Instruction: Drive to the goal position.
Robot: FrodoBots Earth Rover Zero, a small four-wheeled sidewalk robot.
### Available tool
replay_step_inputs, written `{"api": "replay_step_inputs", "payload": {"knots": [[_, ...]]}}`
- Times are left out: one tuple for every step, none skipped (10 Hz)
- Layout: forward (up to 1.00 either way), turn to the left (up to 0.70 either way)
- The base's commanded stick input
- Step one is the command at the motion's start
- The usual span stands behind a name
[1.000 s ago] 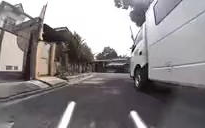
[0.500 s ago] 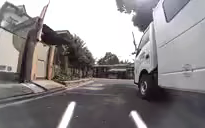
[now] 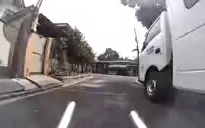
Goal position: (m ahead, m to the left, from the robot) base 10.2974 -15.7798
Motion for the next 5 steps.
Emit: {"api": "replay_step_inputs", "payload": {"knots": [[0.85,0.00],[0.85,0.00],[0.85,0.00],[0.85,0.00],[0.85,0.00]]}}
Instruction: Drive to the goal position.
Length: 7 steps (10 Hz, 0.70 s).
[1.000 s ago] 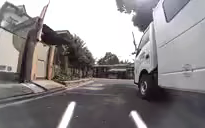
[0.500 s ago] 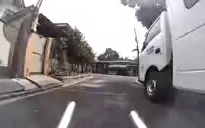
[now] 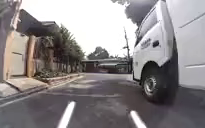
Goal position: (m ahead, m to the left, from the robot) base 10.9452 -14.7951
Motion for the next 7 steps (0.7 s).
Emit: {"api": "replay_step_inputs", "payload": {"knots": [[0.85,0.00],[0.85,0.00],[0.85,0.00],[0.85,0.00],[0.85,-0.03],[0.85,-0.20],[0.85,-0.34]]}}
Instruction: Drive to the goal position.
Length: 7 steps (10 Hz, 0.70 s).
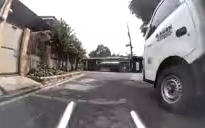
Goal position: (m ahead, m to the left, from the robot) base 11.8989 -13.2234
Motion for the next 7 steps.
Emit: {"api": "replay_step_inputs", "payload": {"knots": [[0.85,-0.34],[0.85,-0.34],[0.85,-0.34],[0.85,-0.23],[0.85,0.00],[0.85,0.00],[0.85,0.00]]}}
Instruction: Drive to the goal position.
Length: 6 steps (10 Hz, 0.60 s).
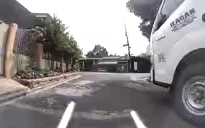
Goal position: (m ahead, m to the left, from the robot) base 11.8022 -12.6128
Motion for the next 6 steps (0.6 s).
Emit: {"api": "replay_step_inputs", "payload": {"knots": [[0.85,0.00],[0.85,0.00],[0.85,0.00],[0.85,0.00],[0.85,0.00],[0.85,-0.11]]}}
